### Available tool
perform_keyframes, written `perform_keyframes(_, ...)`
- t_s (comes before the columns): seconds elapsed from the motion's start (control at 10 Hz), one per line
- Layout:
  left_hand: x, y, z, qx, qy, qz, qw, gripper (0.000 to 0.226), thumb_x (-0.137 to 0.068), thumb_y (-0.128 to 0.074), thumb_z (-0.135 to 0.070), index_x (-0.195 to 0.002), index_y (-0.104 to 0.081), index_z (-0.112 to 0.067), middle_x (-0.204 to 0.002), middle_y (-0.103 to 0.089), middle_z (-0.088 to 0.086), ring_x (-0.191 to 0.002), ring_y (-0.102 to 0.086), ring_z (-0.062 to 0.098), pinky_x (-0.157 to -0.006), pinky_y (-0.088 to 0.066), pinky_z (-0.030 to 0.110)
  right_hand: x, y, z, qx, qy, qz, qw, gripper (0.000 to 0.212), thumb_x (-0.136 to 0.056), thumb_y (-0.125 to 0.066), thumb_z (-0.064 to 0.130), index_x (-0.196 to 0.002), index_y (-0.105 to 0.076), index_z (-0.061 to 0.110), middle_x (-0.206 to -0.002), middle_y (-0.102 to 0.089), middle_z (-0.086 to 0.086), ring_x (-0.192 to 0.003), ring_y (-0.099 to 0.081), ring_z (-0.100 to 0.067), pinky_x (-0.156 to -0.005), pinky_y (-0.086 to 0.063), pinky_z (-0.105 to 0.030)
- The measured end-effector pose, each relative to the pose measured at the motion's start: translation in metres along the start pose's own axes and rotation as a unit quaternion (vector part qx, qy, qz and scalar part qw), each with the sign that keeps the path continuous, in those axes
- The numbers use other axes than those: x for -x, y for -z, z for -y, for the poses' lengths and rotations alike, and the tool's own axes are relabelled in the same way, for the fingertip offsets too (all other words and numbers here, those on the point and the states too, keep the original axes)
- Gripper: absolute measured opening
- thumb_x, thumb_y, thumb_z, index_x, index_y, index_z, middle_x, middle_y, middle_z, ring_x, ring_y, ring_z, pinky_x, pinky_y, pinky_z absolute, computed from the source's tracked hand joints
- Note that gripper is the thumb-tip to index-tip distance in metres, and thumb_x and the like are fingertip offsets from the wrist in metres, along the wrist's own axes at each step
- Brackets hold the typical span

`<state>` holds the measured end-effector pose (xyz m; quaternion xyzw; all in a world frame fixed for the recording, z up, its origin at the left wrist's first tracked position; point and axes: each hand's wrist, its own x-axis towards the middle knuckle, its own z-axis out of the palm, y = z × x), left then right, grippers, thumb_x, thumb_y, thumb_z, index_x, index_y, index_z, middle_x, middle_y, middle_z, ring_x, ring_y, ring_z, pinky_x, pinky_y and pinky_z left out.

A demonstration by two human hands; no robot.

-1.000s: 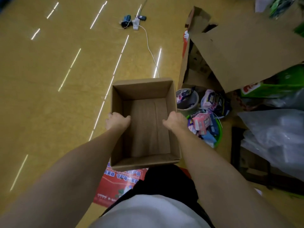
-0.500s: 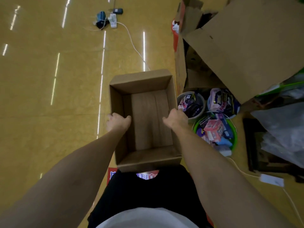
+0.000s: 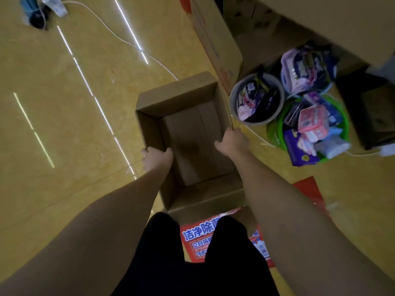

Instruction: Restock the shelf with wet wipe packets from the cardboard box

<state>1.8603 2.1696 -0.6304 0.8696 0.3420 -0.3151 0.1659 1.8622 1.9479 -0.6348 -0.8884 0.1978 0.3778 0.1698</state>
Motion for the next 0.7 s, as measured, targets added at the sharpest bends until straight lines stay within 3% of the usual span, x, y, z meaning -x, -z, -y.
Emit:
perform_keyframes(0.3, -0.082, -0.074, -0.002, -0.007, -0.008, 0.025, 1.000, 0.067, -0.088, -0.054, -0.042, -0.137, -0.038, 0.001, -0.143, -0.033, 0.014, -0.122, -0.047, 0.039, -0.102, -0.044, 0.052, -0.096, -0.069, -0.005, -0.032, -0.036, 0.002, 0.999, 0.070, -0.093, -0.060, 0.047, -0.145, -0.038, 0.008, -0.143, -0.038, -0.017, -0.119, -0.055, -0.036, -0.074, -0.045, -0.037)
perform_keyframes(0.4, -0.098, -0.096, -0.003, -0.005, -0.013, 0.042, 0.999, 0.065, -0.089, -0.055, -0.039, -0.139, -0.038, 0.000, -0.145, -0.032, 0.014, -0.125, -0.046, 0.038, -0.103, -0.044, 0.050, -0.121, -0.087, -0.014, -0.060, -0.046, 0.005, 0.997, 0.076, -0.092, -0.062, 0.044, -0.151, -0.030, 0.009, -0.150, -0.030, -0.017, -0.125, -0.051, -0.037, -0.084, -0.049, -0.040)
perform_keyframes(0.5, -0.110, -0.110, -0.004, 0.002, -0.026, 0.101, 0.995, 0.063, -0.090, -0.056, -0.033, -0.142, -0.036, -0.003, -0.142, -0.040, 0.017, -0.126, -0.047, 0.037, -0.103, -0.044, 0.046, -0.133, -0.100, -0.025, -0.100, -0.040, 0.022, 0.994, 0.073, -0.092, -0.064, 0.040, -0.151, -0.033, 0.010, -0.160, -0.017, -0.013, -0.138, -0.040, -0.036, -0.105, -0.042, -0.043)
perform_keyframes(0.7, -0.075, -0.121, -0.012, -0.061, -0.121, 0.148, 0.980, 0.051, -0.091, -0.054, -0.028, -0.136, -0.041, -0.006, -0.132, -0.050, 0.017, -0.120, -0.051, 0.036, -0.099, -0.045, 0.045, -0.086, -0.116, -0.039, -0.134, -0.015, 0.002, 0.991, 0.060, -0.092, -0.063, 0.029, -0.142, -0.042, 0.004, -0.154, -0.032, -0.014, -0.132, -0.046, -0.034, -0.105, -0.043, -0.043)
